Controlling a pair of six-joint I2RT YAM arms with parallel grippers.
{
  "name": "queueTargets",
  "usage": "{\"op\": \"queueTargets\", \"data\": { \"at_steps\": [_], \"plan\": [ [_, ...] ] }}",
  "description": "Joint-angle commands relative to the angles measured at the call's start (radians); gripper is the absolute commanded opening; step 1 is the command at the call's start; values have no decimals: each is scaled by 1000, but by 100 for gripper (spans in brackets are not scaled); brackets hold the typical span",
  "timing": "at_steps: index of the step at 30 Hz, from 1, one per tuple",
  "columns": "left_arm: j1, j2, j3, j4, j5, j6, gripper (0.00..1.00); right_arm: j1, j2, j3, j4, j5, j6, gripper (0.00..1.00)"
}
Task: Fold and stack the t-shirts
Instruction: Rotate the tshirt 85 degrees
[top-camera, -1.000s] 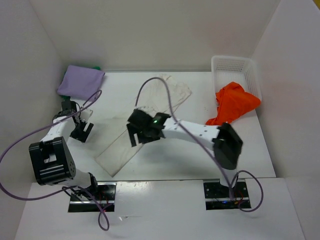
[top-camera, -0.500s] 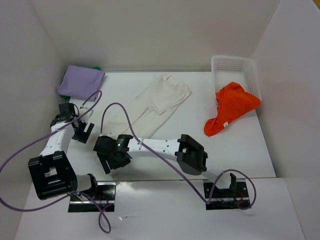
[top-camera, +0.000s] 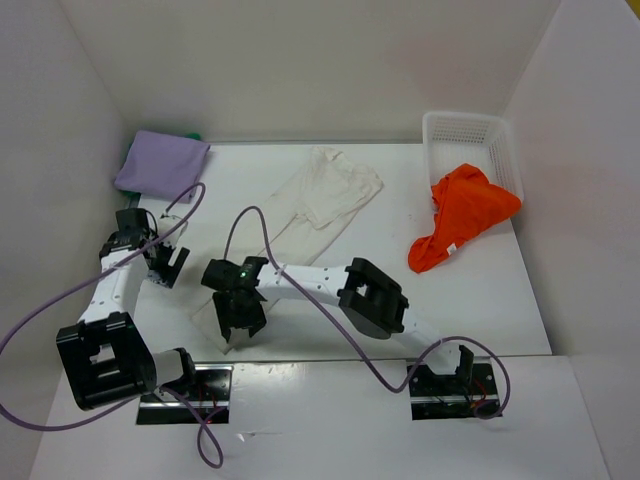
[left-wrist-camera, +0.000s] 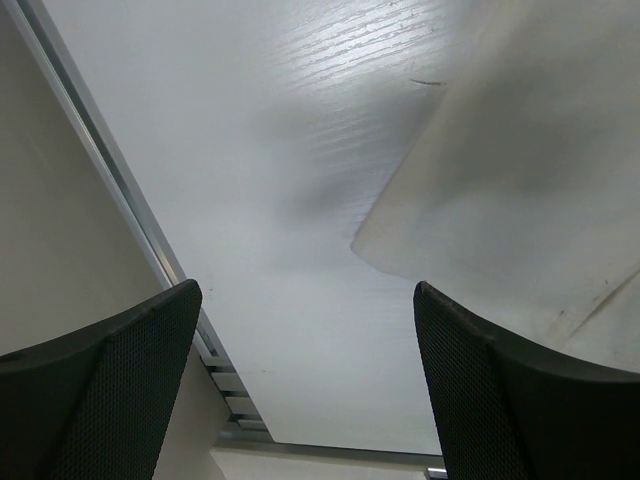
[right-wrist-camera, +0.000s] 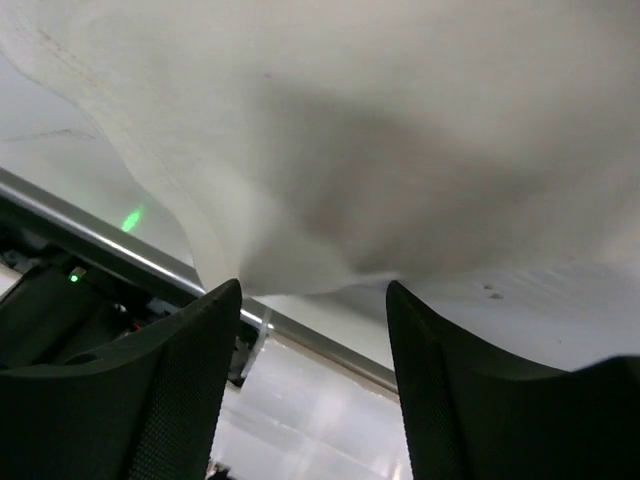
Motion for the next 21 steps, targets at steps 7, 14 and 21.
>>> {"op": "queueTargets", "data": {
  "at_steps": [7,14,21],
  "plan": [
    [5,-31,-15,-19,31,24,93,-74,-194,-299,182,-50,156,75],
    [-25,23,28,2,97,3,94,-75,-75,-189,34,-64,194,72],
    [-93,129,7,58,138,-45,94,-85,-32,-169,10,-94,257,71]
  ]
}}
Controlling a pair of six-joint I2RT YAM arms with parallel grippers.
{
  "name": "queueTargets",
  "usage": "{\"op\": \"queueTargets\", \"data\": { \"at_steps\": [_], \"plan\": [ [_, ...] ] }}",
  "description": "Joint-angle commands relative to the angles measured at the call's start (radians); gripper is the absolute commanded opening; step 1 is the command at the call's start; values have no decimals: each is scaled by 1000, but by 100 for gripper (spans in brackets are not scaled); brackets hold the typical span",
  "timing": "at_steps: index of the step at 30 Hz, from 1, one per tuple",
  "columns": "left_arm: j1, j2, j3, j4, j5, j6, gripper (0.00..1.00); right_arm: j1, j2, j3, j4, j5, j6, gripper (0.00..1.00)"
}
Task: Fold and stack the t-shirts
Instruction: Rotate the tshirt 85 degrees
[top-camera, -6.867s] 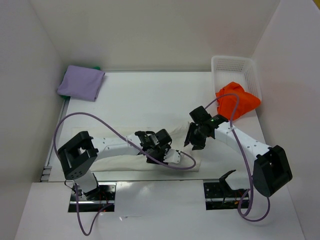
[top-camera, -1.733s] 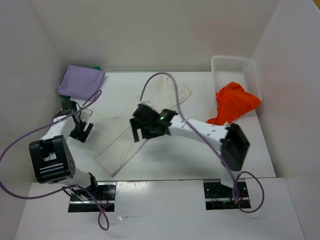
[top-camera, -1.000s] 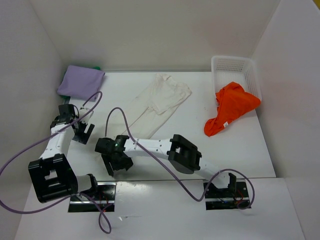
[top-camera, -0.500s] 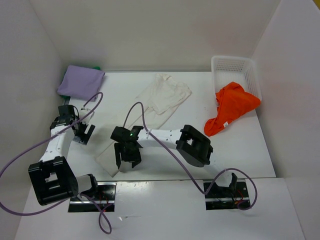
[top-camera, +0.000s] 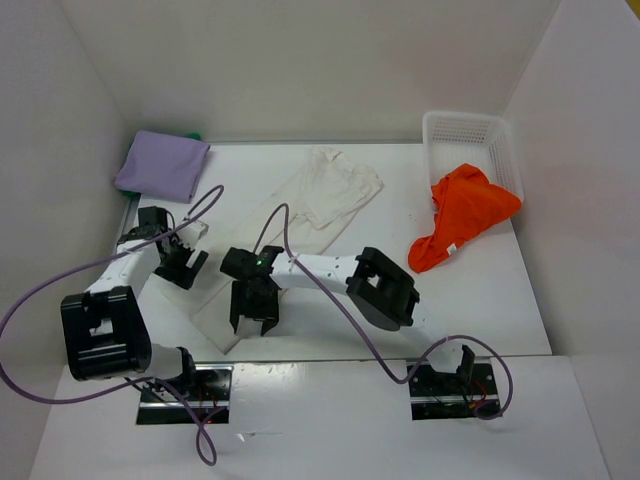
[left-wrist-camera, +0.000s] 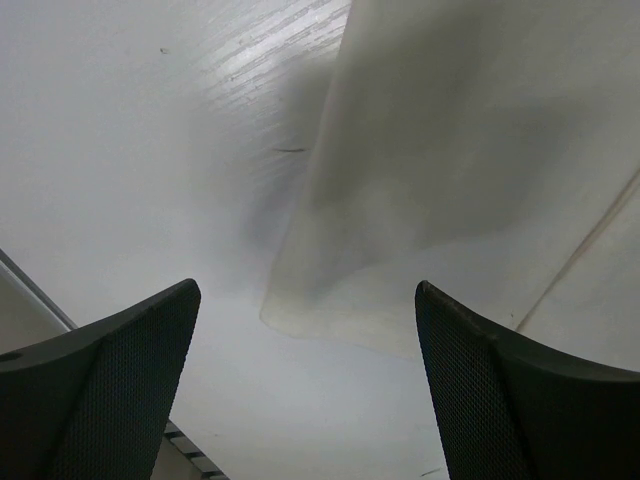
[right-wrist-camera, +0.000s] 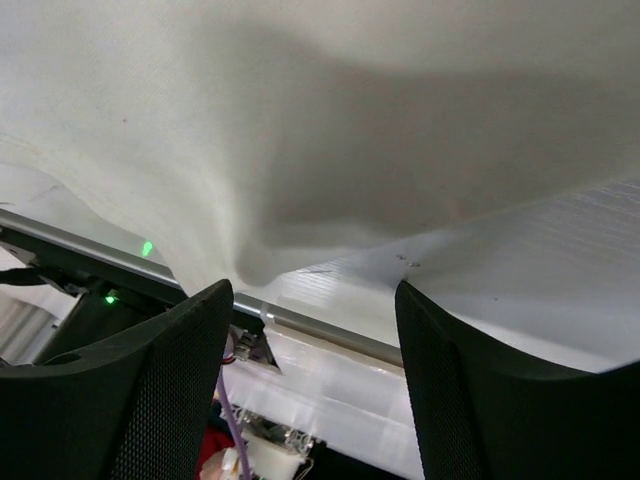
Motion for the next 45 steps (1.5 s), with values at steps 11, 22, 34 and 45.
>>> {"op": "queueTargets", "data": {
  "at_steps": [11,22,34,45],
  "plan": [
    [1,48,38,79,74,-36,94,-12,152,87,-98,-40,64,61],
    [1,48,9,79,64,-45,94,-42,159,26,-21,-108,166,58],
    [1,48,28,79,64,-45,94,-74,114,-72,121,-154,355,53],
    [1,58,28,70,62,-45,96,-85,94,-160,197,-198,396,0]
  ]
}}
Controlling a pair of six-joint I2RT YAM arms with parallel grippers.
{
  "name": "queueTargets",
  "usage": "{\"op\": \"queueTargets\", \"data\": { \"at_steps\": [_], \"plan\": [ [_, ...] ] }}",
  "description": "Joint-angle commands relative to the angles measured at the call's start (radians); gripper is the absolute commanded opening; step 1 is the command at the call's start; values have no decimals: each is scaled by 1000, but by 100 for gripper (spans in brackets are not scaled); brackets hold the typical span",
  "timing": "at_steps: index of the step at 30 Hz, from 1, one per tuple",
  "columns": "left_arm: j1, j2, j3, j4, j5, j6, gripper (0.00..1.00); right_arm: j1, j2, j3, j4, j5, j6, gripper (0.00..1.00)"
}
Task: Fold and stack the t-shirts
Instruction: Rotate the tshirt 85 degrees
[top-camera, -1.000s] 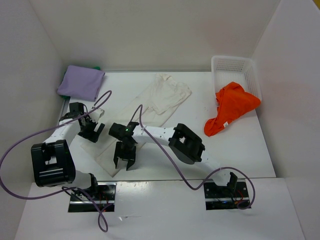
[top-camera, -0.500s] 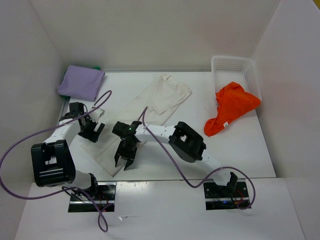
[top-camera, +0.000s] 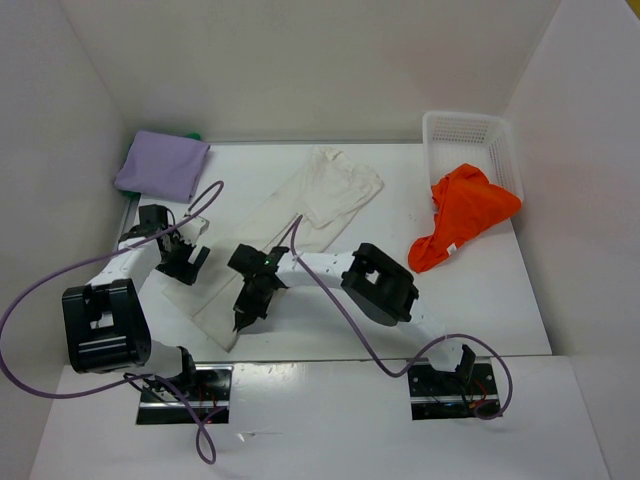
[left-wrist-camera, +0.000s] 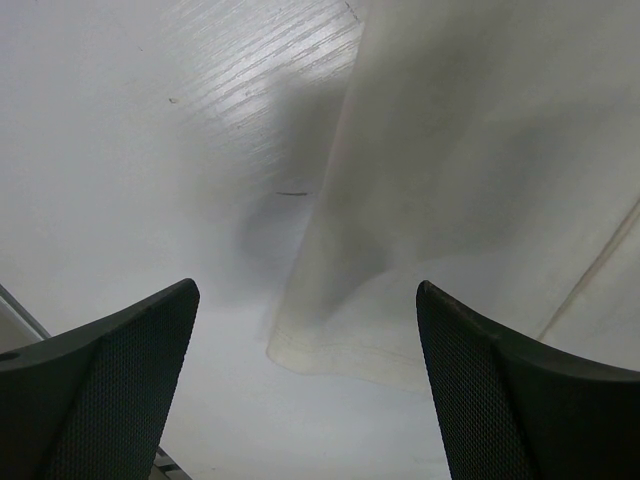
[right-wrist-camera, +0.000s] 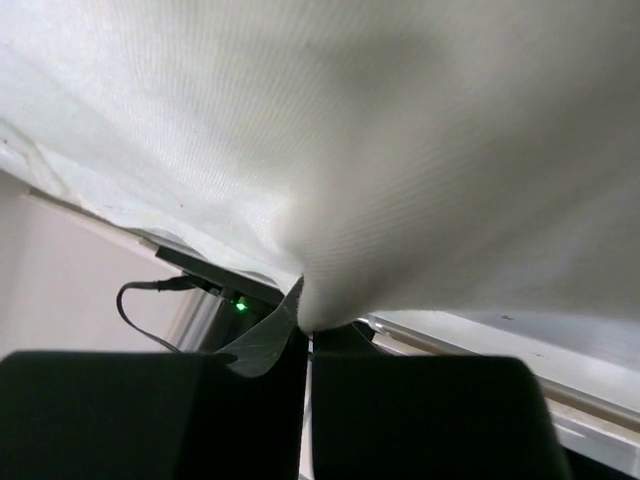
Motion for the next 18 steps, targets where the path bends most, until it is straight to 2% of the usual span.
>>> {"op": "queueTargets", "data": {
  "at_steps": [1,5,10,17,18],
  "plan": [
    [4,8,21,-8,17,-23,96,-30,39,-107,17,-17,49,0],
    [4,8,31,-28,8,11,96,-70,-68,-283,53,-17,17,0],
    [4,8,64,-62,54,36,96,-156,-283,-559,86,-42,-43,0],
    [-111,28,140,-102,76,25,96,-228,-380,-677,-56,-28,-262,0],
    [-129,28,140,-102,76,25,96,-243,-394,-737,-46,-38,-274,0]
  ]
}}
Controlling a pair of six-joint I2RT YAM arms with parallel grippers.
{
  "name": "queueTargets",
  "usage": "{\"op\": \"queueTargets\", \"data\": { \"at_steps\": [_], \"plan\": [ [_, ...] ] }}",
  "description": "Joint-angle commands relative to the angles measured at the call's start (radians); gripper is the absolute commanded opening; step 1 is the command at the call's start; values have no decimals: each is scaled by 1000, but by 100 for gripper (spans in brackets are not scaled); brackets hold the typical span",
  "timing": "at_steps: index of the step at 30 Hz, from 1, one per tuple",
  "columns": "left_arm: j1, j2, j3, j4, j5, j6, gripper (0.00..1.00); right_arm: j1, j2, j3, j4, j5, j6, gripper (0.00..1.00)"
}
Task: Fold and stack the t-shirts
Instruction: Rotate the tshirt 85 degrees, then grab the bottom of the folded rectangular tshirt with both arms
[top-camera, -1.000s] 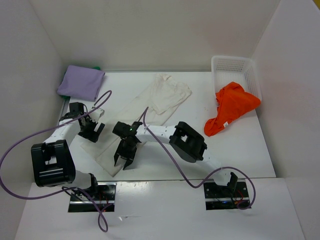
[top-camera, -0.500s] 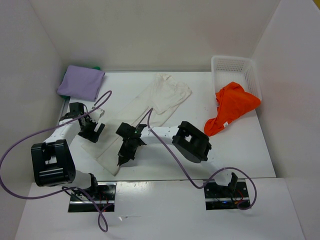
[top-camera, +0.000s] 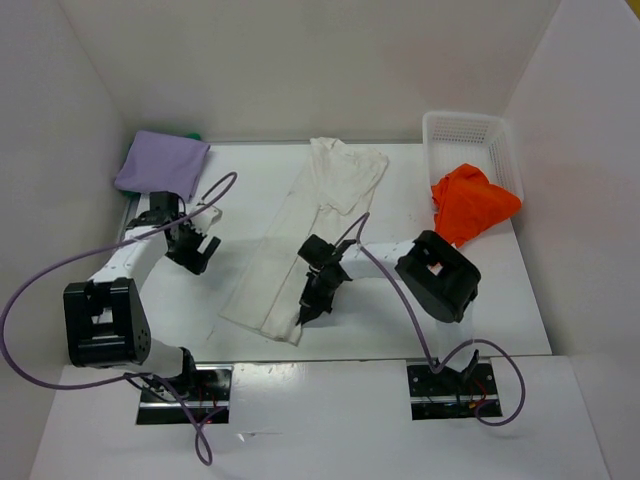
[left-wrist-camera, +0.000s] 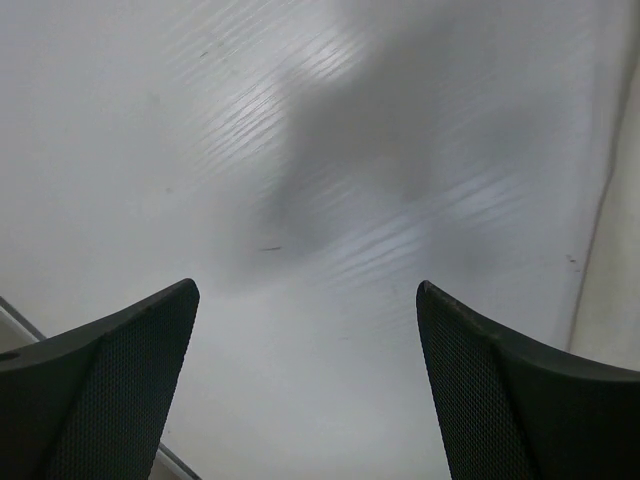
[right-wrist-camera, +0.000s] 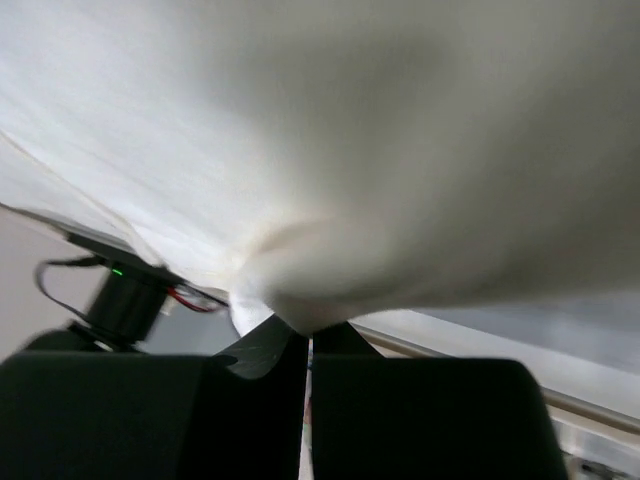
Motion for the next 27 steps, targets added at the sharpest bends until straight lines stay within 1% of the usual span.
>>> {"op": "queueTargets", "data": {
  "at_steps": [1,2,3,5,6,7,8,10,11,12,13,14,15,16,17,18,19,20,21,23,24,27],
  "plan": [
    [-85,11,43,-43,45,13,96,-41,-44,-150,-147,-31,-79,0],
    [-107,11,43,-43,45,13,96,-50,-63,-177,-128,-32,-94,0],
    [-153,11,43,-43,45,4,96,-61,-76,-214,-127,-52,-115,0],
    [-199,11,43,-64,45,4,96,-70,-95,-223,-170,-27,-206,0],
    [-224,0,32,-65,30,13,99,-79,-109,-224,-217,-17,-241,3],
    [-269,-17,32,-86,20,31,99,-80,-118,-224,-242,-1,-266,3],
    [-291,-29,32,-97,5,46,99,-80,-142,-224,-252,-1,-316,4],
    [-334,-90,8,-118,-19,100,99,-99,-175,-233,-297,-1,-349,9],
    [-377,-123,-2,-118,-51,120,99,-130,-196,-233,-311,32,-376,11],
    [-400,-197,-12,-129,-67,144,99,-154,-243,-259,-339,49,-388,13],
    [-423,-235,-26,-144,-79,187,99,-185,-273,-279,-339,63,-402,15],
    [-473,-302,-26,-144,-105,203,99,-251,-302,-302,-350,75,-430,15],
    [-500,-330,-26,-155,-119,215,99,-283,-352,-344,-350,85,-445,17],
    [-529,-348,-37,-179,-130,239,99,-309,-375,-360,-365,85,-464,23],
    [-591,-361,-46,-195,-153,250,99,-325,-405,-371,-365,97,-499,28],
    [-624,-370,-46,-218,-167,250,99,-325,-405,-380,-365,82,-517,37],
    [-659,-370,-63,-218,-180,267,99,-325,-417,-380,-365,59,-534,54],
    [-699,-370,-92,-227,-196,276,99,-310,-417,-380,-365,44,-534,58],
    [-783,-361,-103,-227,-220,277,99,-284,-417,-371,-365,43,-543,61],
    [-874,-349,-115,-227,-221,289,99,-273,-429,-362,-365,43,-544,61],
    [-958,-339,-115,-200,-231,289,99,-264,-438,-362,-365,43,-544,62],
    [-1067,-264,-115,-146,-231,324,99,-264,-495,-362,-365,43,-533,62]
  ]
}}
